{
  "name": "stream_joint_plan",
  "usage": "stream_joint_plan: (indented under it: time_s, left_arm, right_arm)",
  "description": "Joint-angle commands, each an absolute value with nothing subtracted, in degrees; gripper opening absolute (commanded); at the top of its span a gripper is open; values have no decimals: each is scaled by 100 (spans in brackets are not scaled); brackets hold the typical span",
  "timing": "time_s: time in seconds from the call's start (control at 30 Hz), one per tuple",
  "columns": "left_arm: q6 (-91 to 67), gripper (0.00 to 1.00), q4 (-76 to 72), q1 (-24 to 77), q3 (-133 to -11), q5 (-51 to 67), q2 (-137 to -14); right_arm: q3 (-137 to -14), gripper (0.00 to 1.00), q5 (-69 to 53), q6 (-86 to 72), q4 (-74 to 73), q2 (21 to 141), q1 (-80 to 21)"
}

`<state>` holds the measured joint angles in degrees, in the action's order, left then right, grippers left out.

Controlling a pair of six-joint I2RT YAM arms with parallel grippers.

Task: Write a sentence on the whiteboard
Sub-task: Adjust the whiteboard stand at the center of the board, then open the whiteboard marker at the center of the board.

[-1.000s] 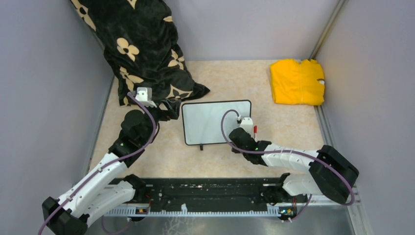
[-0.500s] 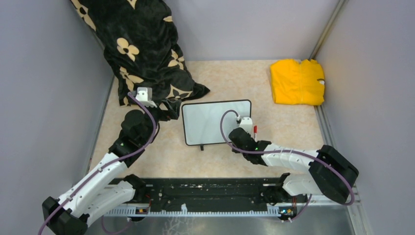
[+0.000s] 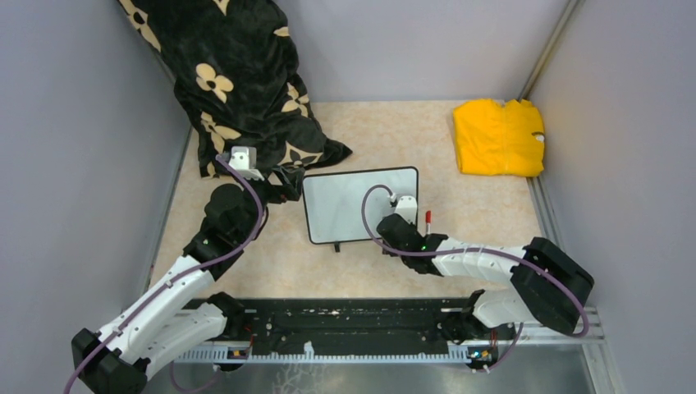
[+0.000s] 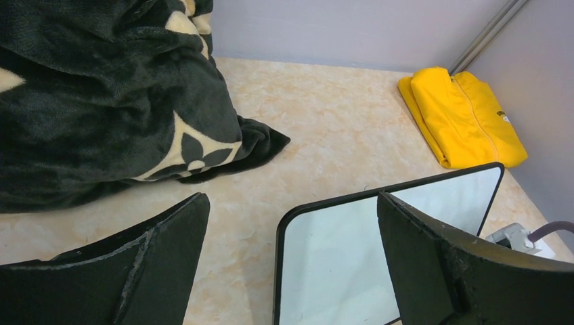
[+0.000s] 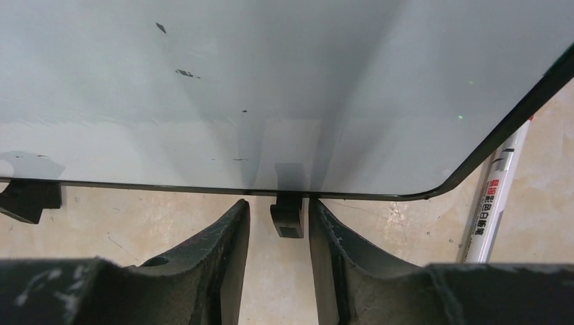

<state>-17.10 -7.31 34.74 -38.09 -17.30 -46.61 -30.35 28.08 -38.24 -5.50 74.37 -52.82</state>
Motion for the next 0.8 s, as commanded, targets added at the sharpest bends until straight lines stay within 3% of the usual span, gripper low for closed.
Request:
stream_joint_plan:
  time_s: [0.0,0.17,0.33,0.57,0.77]
  left_arm:
    - [-1749,99,-870,3501,-3773,-1645,-4663]
    - [-1741,99,-870,3504,-3772,-1661,-4650]
    - [-1778,99,-879,3504,-3777,-1653,-4650]
    - [-1863,99,-880,3507,-3766,-1735,-4634]
    - [-1854,99,-879,3500,-3772,-1743,-4660]
  right_arm:
    - [-3270,42,2917,-3913,-501,7265,-5353]
    - [-3265,54,2935,-4002,-961,6588,-5353]
    - [-3232,57,3307,-4064,-1739,5586,-5263]
    - [-2671,53,2219,-4043,-2042,4742,-3649]
    - [-2479,49,2156,-4090,-1919,5013,-3499]
